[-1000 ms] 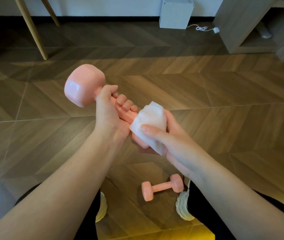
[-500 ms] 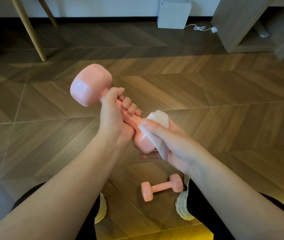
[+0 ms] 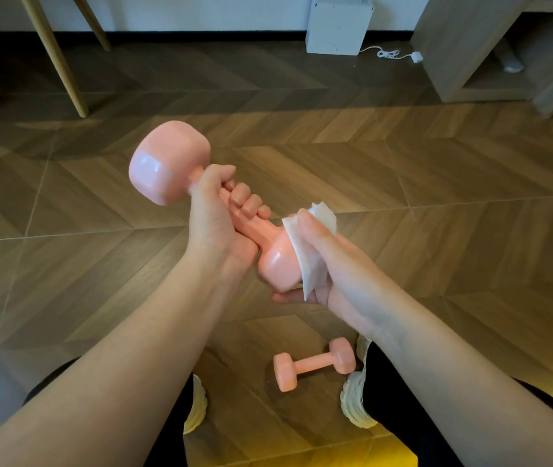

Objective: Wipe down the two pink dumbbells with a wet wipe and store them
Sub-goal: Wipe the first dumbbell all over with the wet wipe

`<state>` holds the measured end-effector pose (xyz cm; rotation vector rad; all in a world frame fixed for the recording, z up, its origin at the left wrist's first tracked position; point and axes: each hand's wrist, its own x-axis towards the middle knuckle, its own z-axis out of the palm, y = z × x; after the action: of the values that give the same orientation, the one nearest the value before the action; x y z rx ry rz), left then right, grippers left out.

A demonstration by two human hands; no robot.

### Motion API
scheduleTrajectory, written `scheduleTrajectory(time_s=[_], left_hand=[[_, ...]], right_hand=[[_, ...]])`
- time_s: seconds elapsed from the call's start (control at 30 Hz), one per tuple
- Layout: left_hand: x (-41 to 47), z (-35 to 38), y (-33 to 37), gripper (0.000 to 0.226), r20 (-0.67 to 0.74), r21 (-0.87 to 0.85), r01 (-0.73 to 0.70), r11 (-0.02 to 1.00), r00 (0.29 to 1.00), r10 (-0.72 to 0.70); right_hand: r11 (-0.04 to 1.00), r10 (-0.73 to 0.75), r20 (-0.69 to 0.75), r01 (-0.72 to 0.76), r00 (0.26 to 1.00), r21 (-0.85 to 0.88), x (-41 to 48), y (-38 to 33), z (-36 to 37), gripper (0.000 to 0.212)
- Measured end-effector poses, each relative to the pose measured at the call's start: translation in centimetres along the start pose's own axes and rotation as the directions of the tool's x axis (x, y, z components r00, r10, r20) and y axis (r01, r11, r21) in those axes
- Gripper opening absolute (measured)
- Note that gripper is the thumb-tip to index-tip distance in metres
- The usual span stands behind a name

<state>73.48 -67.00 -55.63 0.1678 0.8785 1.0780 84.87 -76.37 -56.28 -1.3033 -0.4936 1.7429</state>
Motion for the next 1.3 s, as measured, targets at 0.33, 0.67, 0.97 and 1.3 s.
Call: scheduleTrajectory(time_s=[0.33,0.67,0.97,1.3], left_hand=[[0.1,-0.1,0.0,0.032,0.012,0.059,-0.013,0.998,1.000,0.013],[-0.2,-0.4,0.3,0.033,0.089,-0.044,-0.019,0.999,0.996,0.023],[-0.1,0.1,-0.1,0.032,-0.067,-0.012,-0.034,0.999,0.997,0.033],[-0.1,-0.1,0.7,0.033,0.019,-0.030,-0.046,0.999,0.999,0.046]], right_hand=[[0.999,-0.025,0.087,0.021,0.996,0.046,0.1,0.4,-0.3,0.055],[0.978,0.121,0.140,-0.143,0.983,0.152,-0.1,-0.5,-0.7,0.062],[0.997,-0.045,0.117,0.038,0.992,0.061,0.3,0.5,-0.8,0.067],[0.996,-0.017,0.170,0.002,0.985,0.092,0.0,-0.1,-0.5,0.065]])
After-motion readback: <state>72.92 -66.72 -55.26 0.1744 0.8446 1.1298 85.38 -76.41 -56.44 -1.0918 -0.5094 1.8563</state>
